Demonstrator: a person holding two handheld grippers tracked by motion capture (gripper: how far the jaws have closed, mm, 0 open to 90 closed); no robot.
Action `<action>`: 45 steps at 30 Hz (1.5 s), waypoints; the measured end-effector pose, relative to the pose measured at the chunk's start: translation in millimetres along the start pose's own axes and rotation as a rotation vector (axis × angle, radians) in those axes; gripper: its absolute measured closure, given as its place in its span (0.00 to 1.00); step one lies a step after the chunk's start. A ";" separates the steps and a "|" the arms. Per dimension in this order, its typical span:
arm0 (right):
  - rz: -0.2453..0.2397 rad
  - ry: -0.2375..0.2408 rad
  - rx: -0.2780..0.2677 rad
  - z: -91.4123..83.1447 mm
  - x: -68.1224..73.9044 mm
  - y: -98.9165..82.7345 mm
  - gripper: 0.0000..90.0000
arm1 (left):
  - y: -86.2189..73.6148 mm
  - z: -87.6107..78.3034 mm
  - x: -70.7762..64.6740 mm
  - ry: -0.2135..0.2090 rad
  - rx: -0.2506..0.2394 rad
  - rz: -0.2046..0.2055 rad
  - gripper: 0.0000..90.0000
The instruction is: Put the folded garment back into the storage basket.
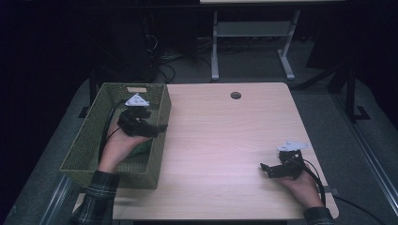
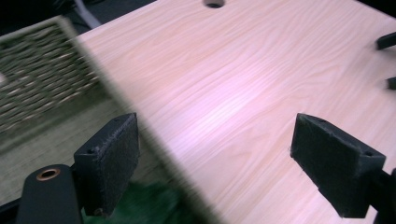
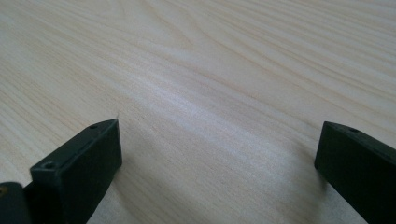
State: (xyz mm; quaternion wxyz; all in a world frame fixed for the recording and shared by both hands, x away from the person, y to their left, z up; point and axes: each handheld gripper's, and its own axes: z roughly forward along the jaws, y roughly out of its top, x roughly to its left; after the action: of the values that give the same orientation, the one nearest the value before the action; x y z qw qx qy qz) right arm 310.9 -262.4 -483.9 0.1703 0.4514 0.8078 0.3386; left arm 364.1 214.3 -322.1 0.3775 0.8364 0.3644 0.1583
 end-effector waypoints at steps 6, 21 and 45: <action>-0.001 0.000 0.000 -0.1 0.0 0.0 0.00 | 7.1 16.1 -27.0 -0.043 -0.010 0.025 0.17; 0.001 -0.002 0.000 -0.1 0.1 -0.2 0.00 | 2.9 59.3 -83.7 -0.095 -0.025 0.065 0.15; -0.001 -0.002 0.000 -0.2 0.0 -0.2 0.00 | -56.3 135.7 -106.2 -0.102 0.069 0.118 0.15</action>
State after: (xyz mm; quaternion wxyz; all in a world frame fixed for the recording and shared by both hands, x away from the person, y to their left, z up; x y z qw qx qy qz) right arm 310.7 -262.5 -483.8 0.1711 0.4515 0.8078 0.3381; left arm 337.2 92.1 -453.4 0.3567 0.8759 0.2999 0.1250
